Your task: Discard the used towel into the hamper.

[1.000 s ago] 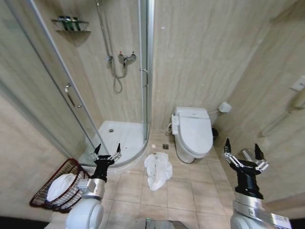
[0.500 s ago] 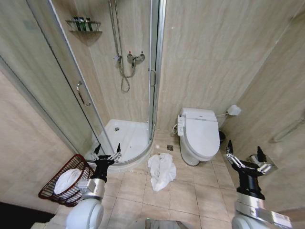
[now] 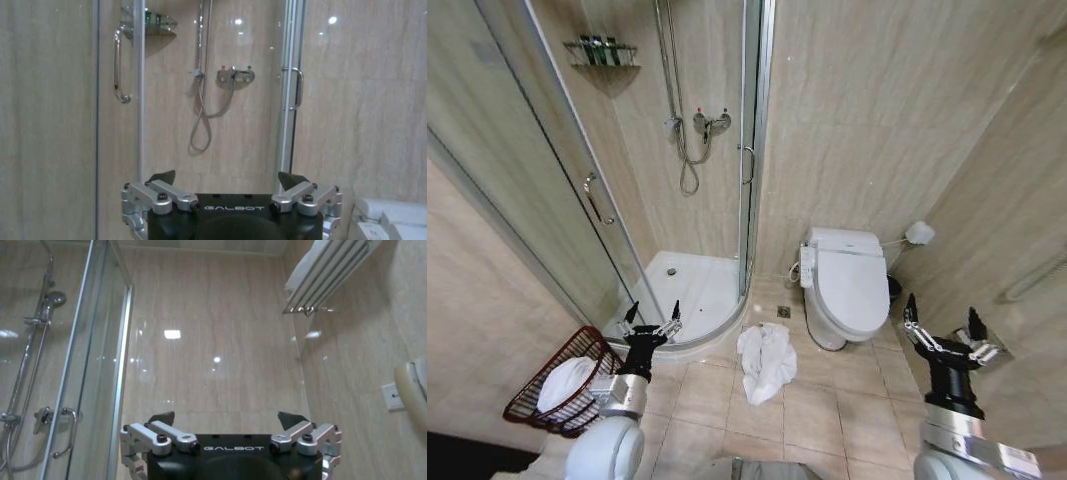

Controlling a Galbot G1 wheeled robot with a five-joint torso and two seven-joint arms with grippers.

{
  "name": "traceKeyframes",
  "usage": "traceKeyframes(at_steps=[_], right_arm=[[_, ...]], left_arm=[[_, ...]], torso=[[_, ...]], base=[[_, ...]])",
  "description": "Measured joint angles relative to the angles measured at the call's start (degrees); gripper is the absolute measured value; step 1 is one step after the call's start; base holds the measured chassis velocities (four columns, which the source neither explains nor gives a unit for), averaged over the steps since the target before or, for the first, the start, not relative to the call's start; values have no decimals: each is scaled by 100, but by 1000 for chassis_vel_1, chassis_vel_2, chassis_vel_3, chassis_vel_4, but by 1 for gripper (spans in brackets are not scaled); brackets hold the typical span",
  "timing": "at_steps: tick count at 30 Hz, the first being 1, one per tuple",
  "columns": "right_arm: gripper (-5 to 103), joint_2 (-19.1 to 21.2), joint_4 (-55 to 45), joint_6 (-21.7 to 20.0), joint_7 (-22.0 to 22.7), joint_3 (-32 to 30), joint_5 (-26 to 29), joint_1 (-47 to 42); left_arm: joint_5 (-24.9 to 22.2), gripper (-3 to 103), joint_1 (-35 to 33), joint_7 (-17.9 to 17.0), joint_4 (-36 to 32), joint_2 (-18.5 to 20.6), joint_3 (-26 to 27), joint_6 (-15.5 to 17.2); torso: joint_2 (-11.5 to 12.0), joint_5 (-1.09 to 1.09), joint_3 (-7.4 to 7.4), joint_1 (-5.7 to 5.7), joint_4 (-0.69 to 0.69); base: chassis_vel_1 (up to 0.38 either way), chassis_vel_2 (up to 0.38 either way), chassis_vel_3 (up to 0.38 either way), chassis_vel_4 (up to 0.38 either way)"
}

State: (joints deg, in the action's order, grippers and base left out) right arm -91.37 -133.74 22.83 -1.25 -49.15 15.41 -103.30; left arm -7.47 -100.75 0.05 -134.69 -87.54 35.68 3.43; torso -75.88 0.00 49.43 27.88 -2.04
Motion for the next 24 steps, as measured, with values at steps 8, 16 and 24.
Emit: traceKeyframes(at_steps=[8, 16, 24], right_arm=[[100, 13, 28, 27, -3, -34, 23, -9], [100, 36, 33, 28, -12, -59, 46, 10], [100, 56, 57, 31, -117, -70, 59, 23]], left_arm=[[0, 100, 0, 0, 0, 0, 0, 0], [0, 100, 0, 0, 0, 0, 0, 0], [0, 100, 0, 0, 0, 0, 0, 0]], torso=[[0, 0, 0, 0, 1], [0, 0, 0, -2, 1], [0, 1, 0, -1, -1]], base=[[-66, 75, 50, -67], [-74, 61, 72, -56], [-125, 96, 98, -87]])
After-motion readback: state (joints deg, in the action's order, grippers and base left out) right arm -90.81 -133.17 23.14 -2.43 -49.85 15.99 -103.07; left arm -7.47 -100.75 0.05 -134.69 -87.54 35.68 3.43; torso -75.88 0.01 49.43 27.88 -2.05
